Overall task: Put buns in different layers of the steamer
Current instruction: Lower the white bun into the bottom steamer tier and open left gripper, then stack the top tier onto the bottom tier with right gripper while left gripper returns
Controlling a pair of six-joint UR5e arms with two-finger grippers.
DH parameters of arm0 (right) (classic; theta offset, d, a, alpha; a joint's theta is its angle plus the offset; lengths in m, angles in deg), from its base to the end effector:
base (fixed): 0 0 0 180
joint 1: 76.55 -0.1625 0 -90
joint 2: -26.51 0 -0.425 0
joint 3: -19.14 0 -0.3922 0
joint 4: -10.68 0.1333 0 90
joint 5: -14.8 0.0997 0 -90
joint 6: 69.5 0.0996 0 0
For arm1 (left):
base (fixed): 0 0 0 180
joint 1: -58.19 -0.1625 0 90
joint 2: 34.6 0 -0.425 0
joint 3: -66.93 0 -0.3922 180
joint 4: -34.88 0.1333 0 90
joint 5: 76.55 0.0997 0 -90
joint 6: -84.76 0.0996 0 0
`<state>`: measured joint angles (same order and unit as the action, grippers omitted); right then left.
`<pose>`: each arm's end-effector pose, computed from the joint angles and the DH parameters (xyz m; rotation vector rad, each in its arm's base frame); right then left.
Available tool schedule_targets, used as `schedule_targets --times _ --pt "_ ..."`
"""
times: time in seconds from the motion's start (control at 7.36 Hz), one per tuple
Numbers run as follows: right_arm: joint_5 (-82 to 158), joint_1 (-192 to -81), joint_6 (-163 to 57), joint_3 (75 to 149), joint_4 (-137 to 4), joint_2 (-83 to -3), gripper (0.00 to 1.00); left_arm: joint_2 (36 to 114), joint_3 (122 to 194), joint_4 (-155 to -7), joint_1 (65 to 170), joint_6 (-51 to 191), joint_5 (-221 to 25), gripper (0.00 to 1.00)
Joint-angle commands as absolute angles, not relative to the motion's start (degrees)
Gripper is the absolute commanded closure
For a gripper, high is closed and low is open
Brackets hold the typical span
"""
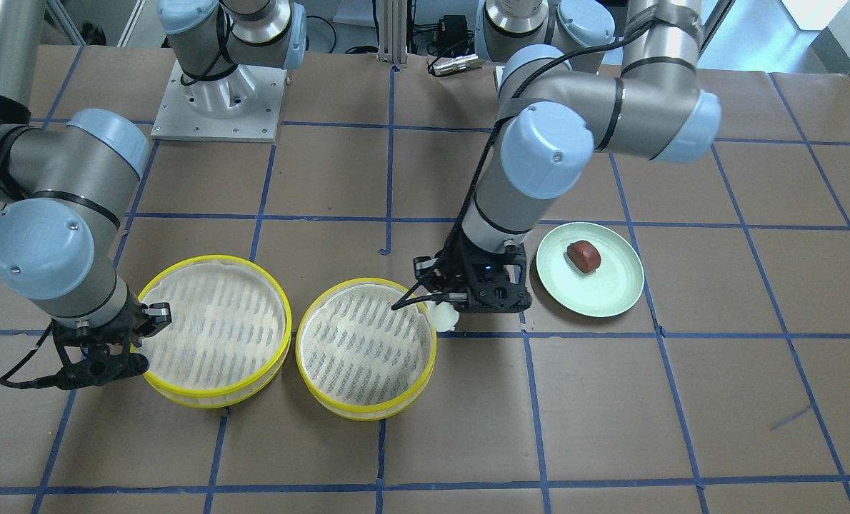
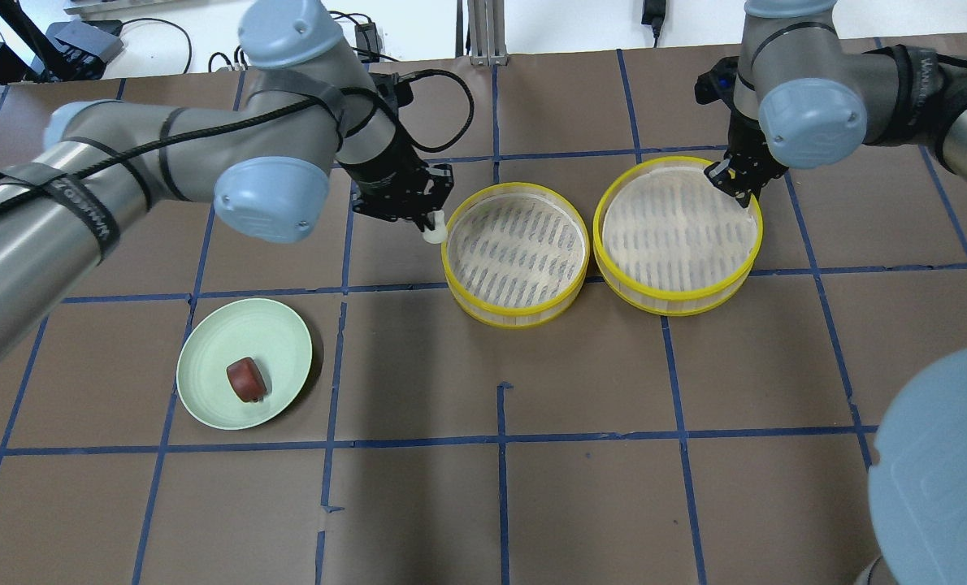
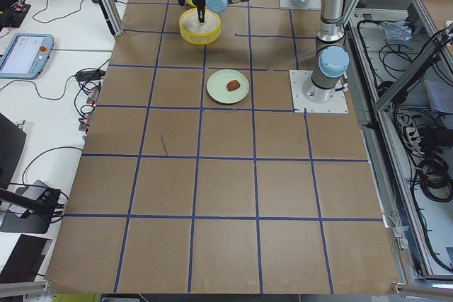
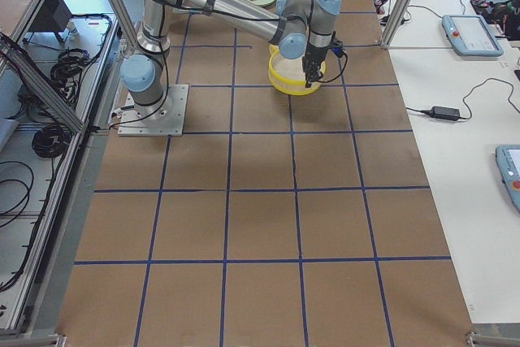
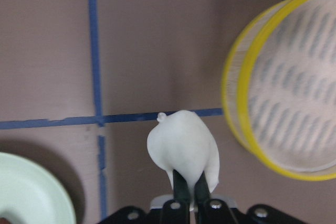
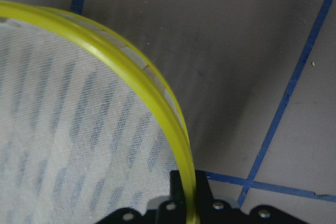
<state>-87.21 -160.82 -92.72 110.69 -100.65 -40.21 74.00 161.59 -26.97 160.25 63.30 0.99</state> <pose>0.0504 -0.6256 0.2849 0.4578 -2.9137 -0.1648 -0.2775 -0.5578 0.3220 0.2248 -2.9001 0.0274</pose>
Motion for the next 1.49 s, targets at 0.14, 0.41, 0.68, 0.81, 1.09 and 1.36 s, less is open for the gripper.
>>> schedule_targets --times 0.14,0.41,0.68,0.81,1.09,1.36 --pt "-86.89 -160.13 -94.46 111.51 -101.47 -40.19 0.91 78.43 161.85 -16.11 166.38 44.59 0.52 0.35" --pt "-86.63 -160.13 -94.64 111.60 -101.38 -40.28 0.91 78.26 162.56 -16.18 166.38 46.33 1.05 0.15" --pt "-86.54 -160.22 -94.11 111.25 -100.78 -40.63 0.90 76.34 163.25 -16.79 166.12 59.18 10.40 0.13" --pt "-83.41 -160.57 -94.11 111.42 -98.77 -44.29 0.89 74.58 166.13 -18.37 164.46 69.54 17.42 0.09" --pt "-77.26 -161.53 -88.54 111.33 -94.64 -47.13 0.88 64.51 180.23 -18.47 154.75 85.45 20.92 0.00" --pt "-74.50 -169.67 -74.13 110.81 -96.18 -46.62 0.89 57.63 189.50 -18.56 141.31 100.08 21.09 0.00"
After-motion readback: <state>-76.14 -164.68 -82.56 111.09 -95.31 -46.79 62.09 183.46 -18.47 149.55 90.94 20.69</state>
